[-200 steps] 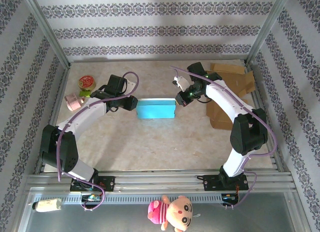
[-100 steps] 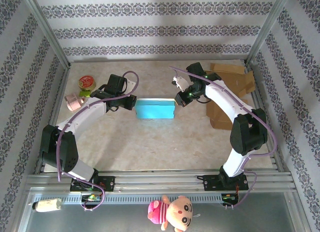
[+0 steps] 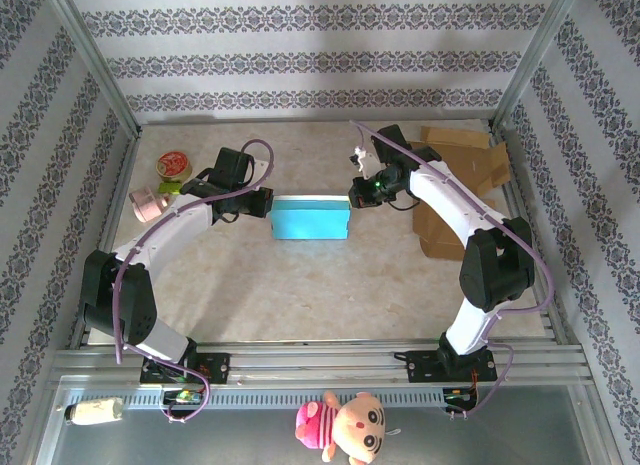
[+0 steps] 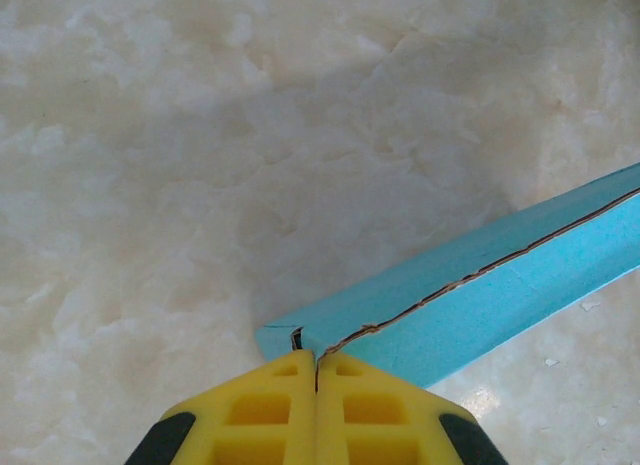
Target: Fold the paper box
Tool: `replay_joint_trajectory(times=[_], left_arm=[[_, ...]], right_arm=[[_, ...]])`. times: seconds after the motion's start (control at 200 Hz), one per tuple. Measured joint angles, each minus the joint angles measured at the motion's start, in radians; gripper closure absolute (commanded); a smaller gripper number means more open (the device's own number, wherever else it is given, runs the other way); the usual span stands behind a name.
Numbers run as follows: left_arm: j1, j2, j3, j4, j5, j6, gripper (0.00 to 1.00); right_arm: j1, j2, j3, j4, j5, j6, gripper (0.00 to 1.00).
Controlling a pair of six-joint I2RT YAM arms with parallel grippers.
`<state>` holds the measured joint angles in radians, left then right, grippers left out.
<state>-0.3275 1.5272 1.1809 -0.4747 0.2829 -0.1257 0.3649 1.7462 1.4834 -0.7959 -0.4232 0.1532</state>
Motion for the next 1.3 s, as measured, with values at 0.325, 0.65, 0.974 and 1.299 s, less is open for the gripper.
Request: replay_joint_trajectory(times=[0.325,0.65,0.974,1.299], left_arm=[[0.0,0.0,0.0,0.001,0.0,-0.018,1.0],[0.0,0.0,0.0,0.003,-0.011,-0.019,1.0],[0.002,0.0,-0.005,0.011,-0.022,-0.071,1.0],[0.002,0.0,-0.008,0.037,0.001,-0.143,1.0]], right_arm=[[0.0,0.0,0.0,0.003,-0.019,0.143,0.97],[0.008,0.0,-0.004,0.021,-0.014,0.198,0.98],[0.06,-0.016,-0.042,0.061,0.079,0.2,1.0],[0.072,-0.025,-0.052,0.075,0.141,0.187,1.0]])
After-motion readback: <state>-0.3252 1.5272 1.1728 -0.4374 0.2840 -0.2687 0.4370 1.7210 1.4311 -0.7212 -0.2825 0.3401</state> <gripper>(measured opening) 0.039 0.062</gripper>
